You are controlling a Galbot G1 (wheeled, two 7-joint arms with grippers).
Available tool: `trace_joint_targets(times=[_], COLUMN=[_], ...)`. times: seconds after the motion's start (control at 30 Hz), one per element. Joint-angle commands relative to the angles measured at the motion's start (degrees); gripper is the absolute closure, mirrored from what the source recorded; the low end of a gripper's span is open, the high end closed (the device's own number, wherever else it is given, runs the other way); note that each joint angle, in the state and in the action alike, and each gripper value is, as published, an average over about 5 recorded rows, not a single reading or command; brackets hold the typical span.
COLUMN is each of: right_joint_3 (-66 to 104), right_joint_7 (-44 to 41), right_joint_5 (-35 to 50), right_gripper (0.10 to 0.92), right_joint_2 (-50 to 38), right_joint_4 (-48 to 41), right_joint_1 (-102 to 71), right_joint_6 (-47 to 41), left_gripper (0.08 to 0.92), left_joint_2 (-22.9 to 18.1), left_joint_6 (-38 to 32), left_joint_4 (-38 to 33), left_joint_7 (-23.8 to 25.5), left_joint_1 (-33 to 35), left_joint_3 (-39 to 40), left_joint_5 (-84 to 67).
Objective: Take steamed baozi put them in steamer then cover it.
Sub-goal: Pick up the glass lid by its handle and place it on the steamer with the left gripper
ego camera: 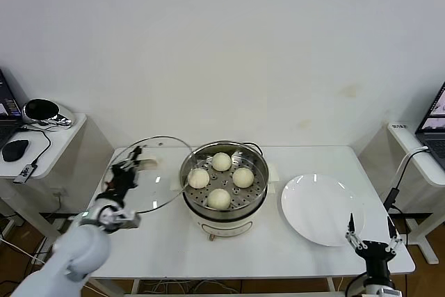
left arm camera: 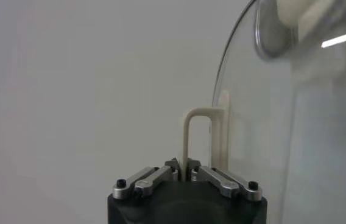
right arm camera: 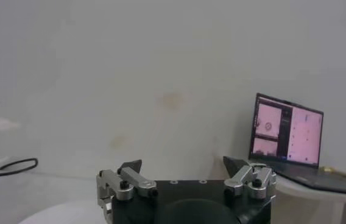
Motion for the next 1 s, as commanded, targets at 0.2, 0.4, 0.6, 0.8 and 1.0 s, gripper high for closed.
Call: trace_joint_targets(times=[0.2,0.4,0.6,0.8,1.0], right_joint_3=[-1.5,-1.5,-1.3,-1.3,-1.4], right_joint_7=[0.3,0.4,0.5,0.5,0.4], right_joint_5=[-3.6,-3.8,-3.7,-3.7,-3.8], right_gripper=[0.203,0.203,0.203,0.203,0.203], right_joint_2=[1.4,1.4,1.0,0.9,0.9], right_joint_4=[-1.5,-1.7,-2.0,-2.4,-2.8], right_joint_1=[1.0,0.9,0.8,1.2,1.3], right_joint_6=[-0.1,0.1,0.4,0.3,0.4], left_gripper=[0.857,0.857,0.857,0.857,0.857], left_joint_2=[-15.2,-17.8,-19.1,-19.1,-19.8], left_joint_6=[16.0,15.4,13.8,12.4,11.6], left_joint_4=[2.0,4.7,7.3,9.4,11.5], left_joint_7=[12.0,12.4,11.3,10.2,9.5], left_joint_1=[-19.1,-19.6,-19.8,-19.2,-19.8], left_joint_3=[23.6,25.5,26.3,27.2,27.1], left_joint_5=[16.2,18.8,20.0,21.4,22.0])
